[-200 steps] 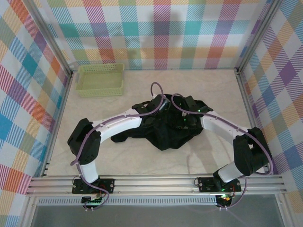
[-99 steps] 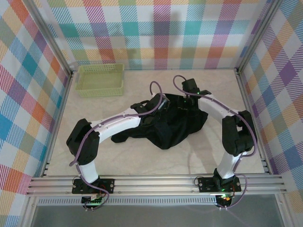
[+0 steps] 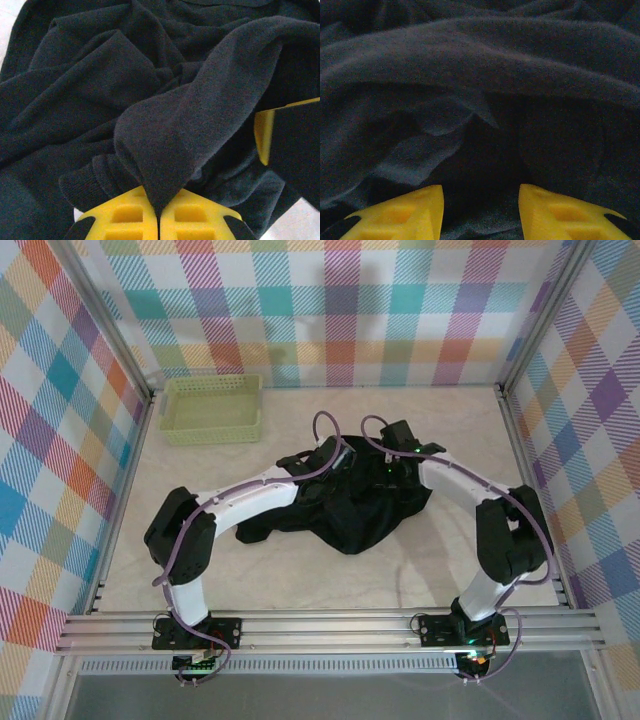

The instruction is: Fold the inside-out t-shirt

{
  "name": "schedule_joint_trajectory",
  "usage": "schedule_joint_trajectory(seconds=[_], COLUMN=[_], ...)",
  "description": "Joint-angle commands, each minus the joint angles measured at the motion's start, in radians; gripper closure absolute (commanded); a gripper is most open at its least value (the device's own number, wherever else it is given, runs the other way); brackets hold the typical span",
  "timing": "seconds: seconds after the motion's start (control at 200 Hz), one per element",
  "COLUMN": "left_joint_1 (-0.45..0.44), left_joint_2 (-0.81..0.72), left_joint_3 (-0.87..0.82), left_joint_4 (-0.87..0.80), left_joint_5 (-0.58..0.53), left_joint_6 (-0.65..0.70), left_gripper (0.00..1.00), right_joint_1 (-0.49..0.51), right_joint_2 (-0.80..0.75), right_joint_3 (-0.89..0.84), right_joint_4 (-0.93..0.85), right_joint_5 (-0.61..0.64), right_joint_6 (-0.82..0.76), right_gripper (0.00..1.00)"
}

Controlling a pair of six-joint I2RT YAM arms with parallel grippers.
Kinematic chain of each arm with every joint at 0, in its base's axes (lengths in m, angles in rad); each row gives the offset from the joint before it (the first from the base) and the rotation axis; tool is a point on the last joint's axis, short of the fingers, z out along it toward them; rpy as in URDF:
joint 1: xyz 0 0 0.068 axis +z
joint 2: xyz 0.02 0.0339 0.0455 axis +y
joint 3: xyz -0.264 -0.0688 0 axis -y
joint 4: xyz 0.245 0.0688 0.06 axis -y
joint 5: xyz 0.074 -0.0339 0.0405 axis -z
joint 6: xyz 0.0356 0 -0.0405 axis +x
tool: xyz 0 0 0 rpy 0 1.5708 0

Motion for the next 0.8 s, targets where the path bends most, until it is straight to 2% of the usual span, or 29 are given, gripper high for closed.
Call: schedule_joint_trajectory(seconds=[0.0, 0.115, 0.205, 0.395, 0.685, 0.8], left_joint_1=[0.008, 0.008, 0.008, 0.010, 0.048, 0.052], left_joint_2=[0.000, -0.008, -0.014, -0.009, 0.032, 0.071], left_joint_3=[0.026, 0.019, 0.015, 0.020, 0.082, 0.120], left_joint_4=[-0.001, -0.001, 0.000, -0.012, -0.080, -0.118], left_joint_5=[0.017, 0.011, 0.009, -0.003, -0.007, -0.018], left_joint_6=[-0.010, -0.008, -0.009, -0.008, -0.018, -0.005], left_gripper=[0.95, 0.94, 0.94, 0.94, 0.90, 0.78], right_joint_1=[-0.005, -0.007, -0.007, -0.002, 0.009, 0.010], right_joint_2=[0.083, 0.150, 0.176, 0.078, -0.317, -0.446], right_joint_3=[0.047, 0.093, 0.102, 0.036, -0.141, -0.221], right_joint_4=[-0.081, -0.121, -0.126, -0.052, 0.046, 0.043], right_joint_5=[0.151, 0.204, 0.195, 0.101, -0.190, -0.222], right_joint_6=[0.029, 0.052, 0.057, 0.017, 0.003, 0.025], right_gripper=[0.49, 0.50, 0.62, 1.00, 1.00, 1.00])
